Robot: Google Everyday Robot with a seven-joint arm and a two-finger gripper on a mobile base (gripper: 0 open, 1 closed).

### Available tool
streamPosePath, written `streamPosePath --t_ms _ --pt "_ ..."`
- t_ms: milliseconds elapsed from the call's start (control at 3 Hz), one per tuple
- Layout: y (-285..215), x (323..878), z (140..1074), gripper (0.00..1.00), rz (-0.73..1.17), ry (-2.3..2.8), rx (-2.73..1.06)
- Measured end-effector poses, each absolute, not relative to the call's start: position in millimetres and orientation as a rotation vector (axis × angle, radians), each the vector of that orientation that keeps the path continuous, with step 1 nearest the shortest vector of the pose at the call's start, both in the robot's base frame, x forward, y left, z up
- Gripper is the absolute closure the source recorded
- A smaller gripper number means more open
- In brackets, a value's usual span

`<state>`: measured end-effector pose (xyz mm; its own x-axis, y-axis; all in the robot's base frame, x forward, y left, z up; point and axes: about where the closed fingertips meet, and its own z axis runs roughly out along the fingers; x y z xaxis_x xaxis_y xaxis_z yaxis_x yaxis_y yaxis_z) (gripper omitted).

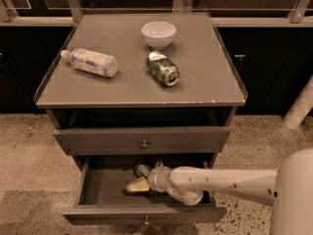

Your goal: Pick 7up can from middle drawer and place on counter

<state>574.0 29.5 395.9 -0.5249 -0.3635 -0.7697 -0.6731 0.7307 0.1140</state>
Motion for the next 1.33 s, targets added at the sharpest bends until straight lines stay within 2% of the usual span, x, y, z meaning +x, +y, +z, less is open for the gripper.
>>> streamPosePath --t_ms 333,667,1333 --pt "26.5 568.7 390.7 0.00 0.493 2.183 -0.766" --pt "26.6 568.7 390.7 0.20 0.493 2.183 -0.766" --pt "26.6 568.7 390.7 0.66 0.493 2.183 -0.766"
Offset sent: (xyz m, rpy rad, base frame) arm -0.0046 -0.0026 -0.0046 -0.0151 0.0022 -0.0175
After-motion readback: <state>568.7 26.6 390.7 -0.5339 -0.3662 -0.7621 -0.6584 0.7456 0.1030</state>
